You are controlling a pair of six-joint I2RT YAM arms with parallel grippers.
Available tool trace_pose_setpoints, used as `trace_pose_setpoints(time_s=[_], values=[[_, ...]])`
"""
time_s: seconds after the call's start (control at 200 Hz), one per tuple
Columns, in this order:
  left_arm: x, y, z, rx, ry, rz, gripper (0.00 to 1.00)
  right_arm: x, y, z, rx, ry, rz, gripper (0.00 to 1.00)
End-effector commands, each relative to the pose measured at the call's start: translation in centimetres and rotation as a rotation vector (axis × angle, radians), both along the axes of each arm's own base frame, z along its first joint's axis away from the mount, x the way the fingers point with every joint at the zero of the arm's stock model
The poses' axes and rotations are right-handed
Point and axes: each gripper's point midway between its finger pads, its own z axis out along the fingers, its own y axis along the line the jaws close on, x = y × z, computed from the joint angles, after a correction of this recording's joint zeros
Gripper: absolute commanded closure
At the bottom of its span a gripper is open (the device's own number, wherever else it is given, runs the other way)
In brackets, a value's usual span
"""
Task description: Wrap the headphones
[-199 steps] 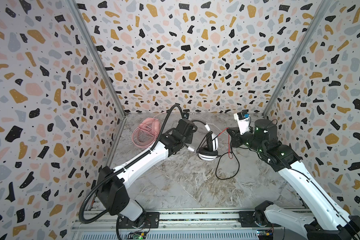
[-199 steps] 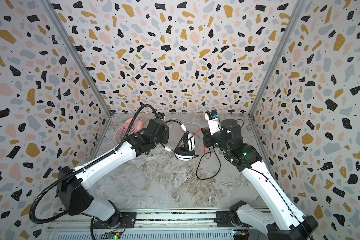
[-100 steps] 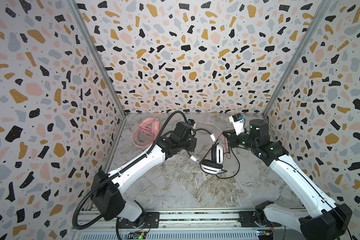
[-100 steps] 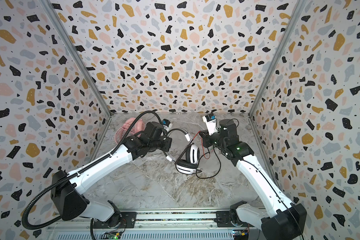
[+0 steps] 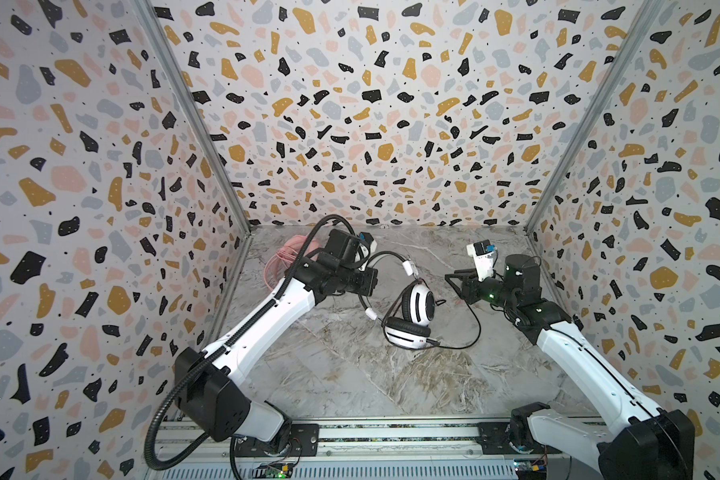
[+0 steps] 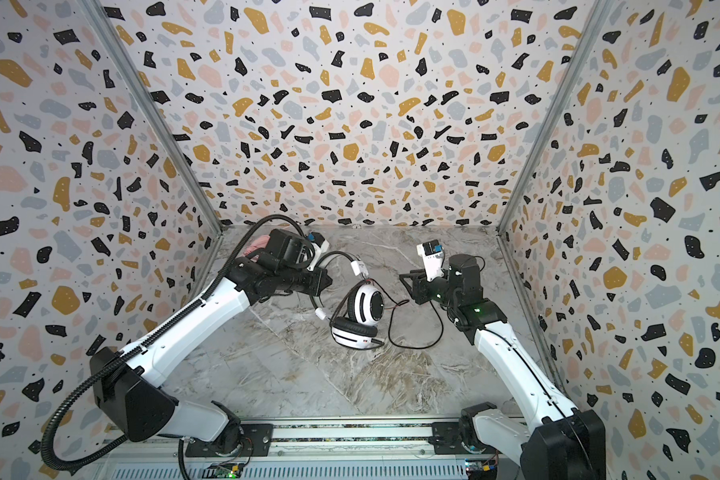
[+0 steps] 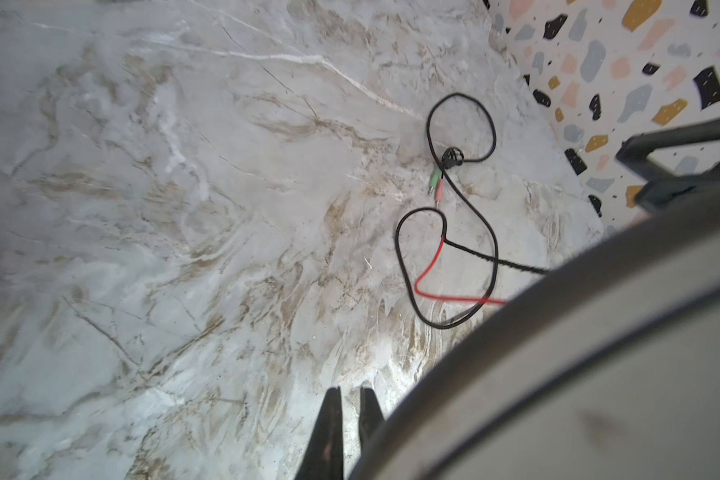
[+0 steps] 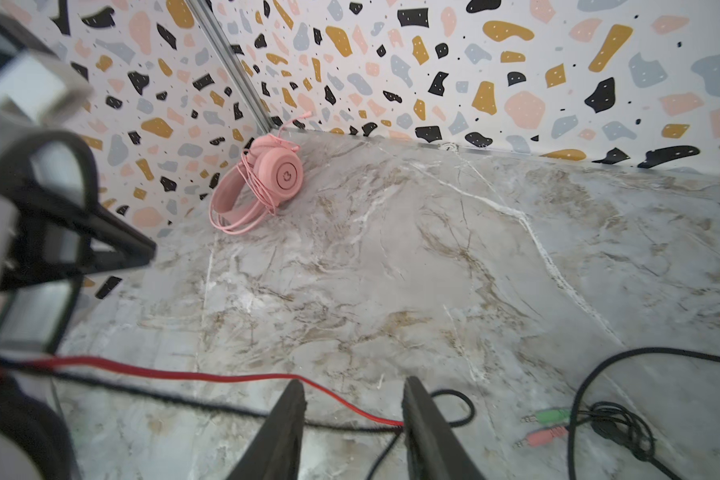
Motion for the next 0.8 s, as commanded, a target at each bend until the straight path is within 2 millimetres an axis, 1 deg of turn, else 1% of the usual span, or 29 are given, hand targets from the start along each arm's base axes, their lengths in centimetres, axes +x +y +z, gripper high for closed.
trace_pose_setpoints(time_s=[0.0,0.015,0.025,0.09,0.095,0.16,0.185,0.22,0.245,0.26,0.35,0.431,0.531,0.591,0.636,0.641,0.716,0.796], values=[[-0.7,-0.5,4.5,-0.099,-0.041,-0.053,1.0,-0.2,-0.6,0.2,0.05,-0.02,0.006,0.5],[-0.6,-0.4,4.6,-0.098,-0.042,-0.051,1.0,-0.2,-0.6,0.0,0.05,-0.02,0.005,0.48],[-0.7,-0.4,4.7,-0.097,-0.041,-0.051,1.0,-0.2,-0.7,-0.6,0.048,-0.008,0.002,0.47],[-0.8,-0.2,5.4,-0.091,-0.04,-0.047,1.0,-0.1,-0.8,-2.7,0.043,0.031,-0.009,0.44],[-0.8,-0.1,5.4,-0.091,-0.041,-0.046,1.0,-0.2,-0.8,-3.2,0.043,0.04,-0.008,0.44],[-0.9,0.0,6.2,-0.094,-0.047,-0.045,1.0,-0.4,-0.8,-5.6,0.05,0.088,-0.013,0.38],[-0.9,0.0,6.5,-0.096,-0.05,-0.045,1.0,-0.5,-0.9,-6.6,0.052,0.106,-0.021,0.33],[-0.9,0.1,6.9,-0.097,-0.054,-0.044,1.0,-0.3,-1.1,-7.7,0.062,0.119,-0.042,0.22],[-0.9,0.1,7.2,-0.099,-0.058,-0.044,1.0,-0.4,-1.2,-8.9,0.07,0.137,-0.054,0.2],[-0.9,0.1,7.4,-0.101,-0.06,-0.044,1.0,-0.5,-1.1,-9.4,0.076,0.144,-0.055,0.15],[-0.9,0.0,8.3,-0.113,-0.065,-0.041,1.0,-1.0,-0.2,-12.4,0.11,0.205,-0.028,0.09],[-0.8,-0.2,9.0,-0.125,-0.069,-0.041,1.0,-1.7,1.8,-14.2,0.11,0.247,0.036,0.03],[-0.5,-0.5,10.2,-0.143,-0.08,-0.044,1.0,-2.7,5.1,-15.7,0.082,0.257,0.115,0.03],[-0.4,-0.7,11.0,-0.158,-0.085,-0.047,1.0,-3.2,7.1,-15.9,0.095,0.259,0.178,0.03],[-0.4,-0.8,11.6,-0.17,-0.088,-0.052,1.0,-3.5,8.6,-15.6,0.117,0.242,0.232,0.03],[-0.4,-0.9,11.7,-0.171,-0.089,-0.052,1.0,-3.5,9.0,-15.5,0.121,0.24,0.244,0.03],[-0.3,-1.1,12.4,-0.183,-0.095,-0.057,1.0,-3.7,11.1,-15.5,0.119,0.227,0.297,0.02],[-0.3,-1.2,12.9,-0.189,-0.097,-0.059,1.0,-3.1,12.4,-15.8,0.102,0.208,0.298,0.02]])
